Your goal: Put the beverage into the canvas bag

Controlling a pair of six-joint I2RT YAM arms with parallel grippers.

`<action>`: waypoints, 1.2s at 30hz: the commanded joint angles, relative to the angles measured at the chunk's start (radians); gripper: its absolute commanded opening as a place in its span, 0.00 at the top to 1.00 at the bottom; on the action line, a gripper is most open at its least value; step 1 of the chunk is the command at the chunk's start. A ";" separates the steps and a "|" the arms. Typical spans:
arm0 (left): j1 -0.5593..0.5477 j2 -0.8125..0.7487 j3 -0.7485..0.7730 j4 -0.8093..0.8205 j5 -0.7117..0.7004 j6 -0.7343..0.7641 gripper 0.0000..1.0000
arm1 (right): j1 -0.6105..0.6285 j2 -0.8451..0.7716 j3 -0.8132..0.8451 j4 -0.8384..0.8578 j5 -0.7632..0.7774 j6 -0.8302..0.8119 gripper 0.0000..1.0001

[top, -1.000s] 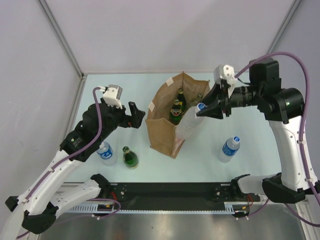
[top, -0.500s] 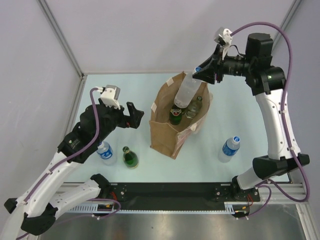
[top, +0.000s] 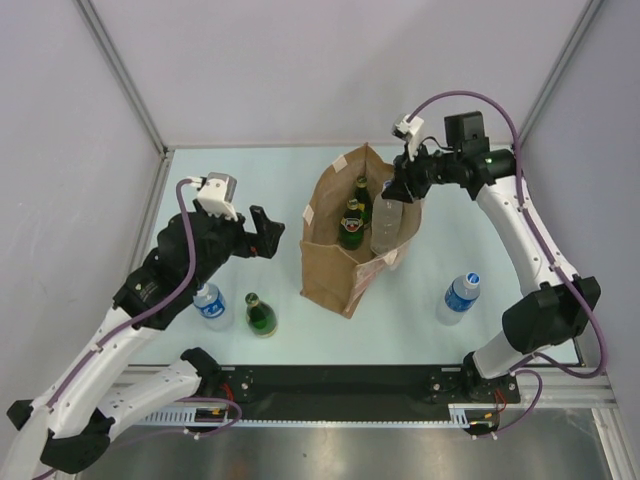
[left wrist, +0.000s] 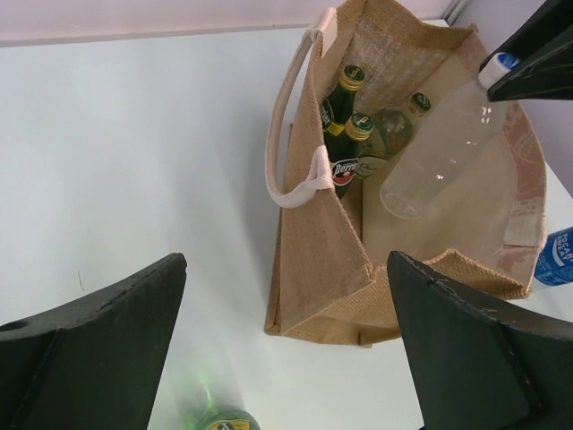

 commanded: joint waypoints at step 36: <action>0.035 0.008 0.101 -0.313 -0.057 -0.211 0.00 | 0.060 0.019 -0.280 0.333 0.142 -0.101 0.33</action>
